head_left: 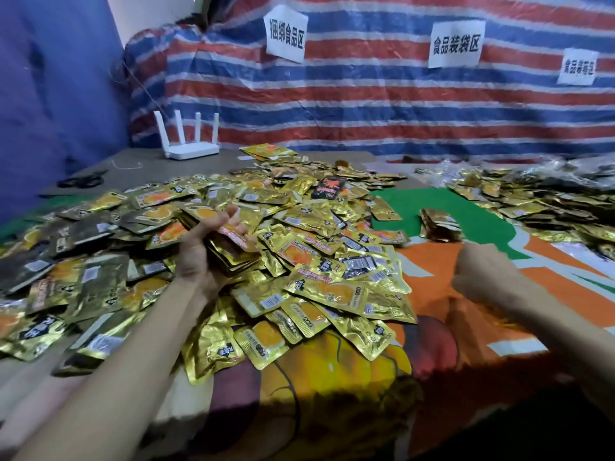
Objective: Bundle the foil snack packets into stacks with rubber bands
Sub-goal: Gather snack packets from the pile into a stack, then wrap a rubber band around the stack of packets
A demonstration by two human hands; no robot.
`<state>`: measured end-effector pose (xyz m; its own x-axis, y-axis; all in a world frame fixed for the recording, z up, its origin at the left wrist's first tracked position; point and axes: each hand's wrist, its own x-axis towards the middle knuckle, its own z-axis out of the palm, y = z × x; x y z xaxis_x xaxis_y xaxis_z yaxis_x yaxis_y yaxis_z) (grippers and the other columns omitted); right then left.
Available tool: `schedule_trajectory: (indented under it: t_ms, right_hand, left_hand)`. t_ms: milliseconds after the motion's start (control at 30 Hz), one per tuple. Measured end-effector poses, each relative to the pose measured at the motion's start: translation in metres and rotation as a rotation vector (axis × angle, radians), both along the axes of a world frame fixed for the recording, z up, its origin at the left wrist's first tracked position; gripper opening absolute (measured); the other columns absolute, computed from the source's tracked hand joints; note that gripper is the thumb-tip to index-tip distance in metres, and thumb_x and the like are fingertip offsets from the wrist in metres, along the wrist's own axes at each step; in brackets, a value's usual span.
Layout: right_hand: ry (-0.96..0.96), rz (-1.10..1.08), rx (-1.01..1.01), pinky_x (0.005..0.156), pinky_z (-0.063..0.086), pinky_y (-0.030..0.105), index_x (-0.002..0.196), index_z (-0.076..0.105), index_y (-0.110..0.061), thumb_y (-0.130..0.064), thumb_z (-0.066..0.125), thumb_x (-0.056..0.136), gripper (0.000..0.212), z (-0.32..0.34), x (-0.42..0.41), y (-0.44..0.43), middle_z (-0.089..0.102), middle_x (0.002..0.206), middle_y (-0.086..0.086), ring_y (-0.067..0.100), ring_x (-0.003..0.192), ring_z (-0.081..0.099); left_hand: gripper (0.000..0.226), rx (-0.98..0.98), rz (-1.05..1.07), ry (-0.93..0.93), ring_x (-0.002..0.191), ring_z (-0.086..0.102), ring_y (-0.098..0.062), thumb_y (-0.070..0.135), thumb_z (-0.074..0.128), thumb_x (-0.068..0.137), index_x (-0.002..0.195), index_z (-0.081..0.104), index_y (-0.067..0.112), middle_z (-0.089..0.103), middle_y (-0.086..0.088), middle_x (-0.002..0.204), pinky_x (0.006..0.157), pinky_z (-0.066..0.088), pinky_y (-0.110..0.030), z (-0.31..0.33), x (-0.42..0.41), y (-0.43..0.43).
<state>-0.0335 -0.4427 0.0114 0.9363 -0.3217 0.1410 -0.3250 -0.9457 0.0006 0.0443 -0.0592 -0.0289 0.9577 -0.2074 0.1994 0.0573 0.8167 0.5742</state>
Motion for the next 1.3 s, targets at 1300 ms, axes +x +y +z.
schedule_trajectory:
  t_ms: [1300]
  right_hand:
    - [-0.689,0.865,0.545,0.068,0.057,0.042,0.093,0.076,-0.006,-0.011,0.071,0.091,0.008,-0.012,0.07,0.237,0.075,0.087,0.007,0.021,0.073,0.068]
  left_hand:
    - [0.042,0.628,0.158,0.137,0.079,0.056,-0.03,0.015,0.07,0.061,0.101,0.071,0.004,0.06,-0.016,0.093,0.066,0.046,-0.037,0.015,-0.008,-0.002]
